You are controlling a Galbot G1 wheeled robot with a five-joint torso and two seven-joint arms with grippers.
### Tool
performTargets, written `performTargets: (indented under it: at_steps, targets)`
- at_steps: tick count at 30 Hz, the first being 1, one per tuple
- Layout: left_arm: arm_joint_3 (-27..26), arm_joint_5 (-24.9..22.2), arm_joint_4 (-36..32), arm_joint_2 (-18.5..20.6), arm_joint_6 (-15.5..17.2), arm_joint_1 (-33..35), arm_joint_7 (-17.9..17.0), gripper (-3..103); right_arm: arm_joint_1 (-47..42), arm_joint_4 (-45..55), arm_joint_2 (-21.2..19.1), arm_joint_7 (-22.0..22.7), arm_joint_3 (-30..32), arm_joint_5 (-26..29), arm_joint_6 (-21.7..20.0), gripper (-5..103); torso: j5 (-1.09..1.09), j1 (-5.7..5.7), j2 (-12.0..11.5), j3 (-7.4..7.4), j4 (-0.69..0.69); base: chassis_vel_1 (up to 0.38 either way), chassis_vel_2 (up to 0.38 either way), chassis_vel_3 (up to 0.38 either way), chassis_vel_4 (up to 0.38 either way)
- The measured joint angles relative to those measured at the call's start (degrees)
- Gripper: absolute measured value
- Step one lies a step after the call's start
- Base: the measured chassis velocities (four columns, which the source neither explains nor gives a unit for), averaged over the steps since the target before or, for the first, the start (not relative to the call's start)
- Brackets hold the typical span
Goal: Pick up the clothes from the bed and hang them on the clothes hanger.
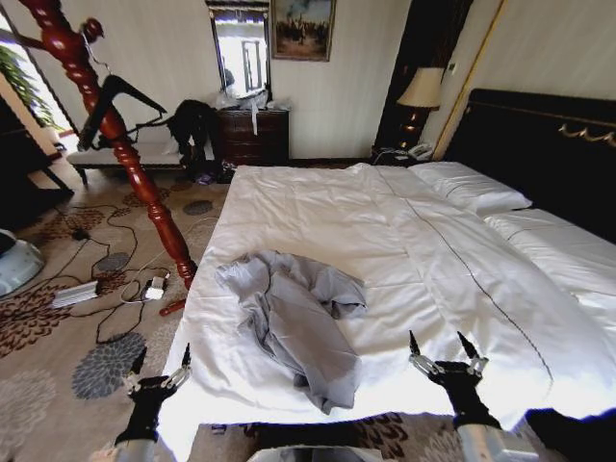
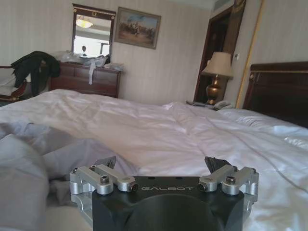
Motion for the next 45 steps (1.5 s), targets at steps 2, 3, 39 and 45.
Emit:
performTargets:
  at_steps: [2,3,39,45]
  targets:
    - [0.24,0.23,0.09,0.00,-0.43,0.77,0.01,100,-0.07,-0.07,-1.57,0.29,-1.91,0.40,-1.43,100,0.00,0.00,0.00,0.00,0.01,0.000,0.000,0.000,0.000]
    - [0.32,0.25,0.09,-0.04,-0.47,0.89,0.01,100,-0.11,-0.07,-1.98,0.35,-2.21,0.54,-1.75,100,0.01,0.00,0.00,0.00,0.01,0.000,0.000,0.000,0.000]
    - [2.02,6.59,-3.37,-5.63,0.45,6.09,-2.09,100,81.37,-27.75,-24.50,6.24,-58.33,35.25,-32.43,100,-0.01,0.01,-0.01,0.01,0.00,0.000,0.000,0.000,0.000]
    - [0.14,3.46,-3.74,-5.85,-1.72,9.78,-0.72,100,85.77,-33.60,-15.20,6.07,-65.63,32.00,-33.10,100,-0.01,0.01,-0.01,0.00,0.03,0.000,0.000,0.000,0.000]
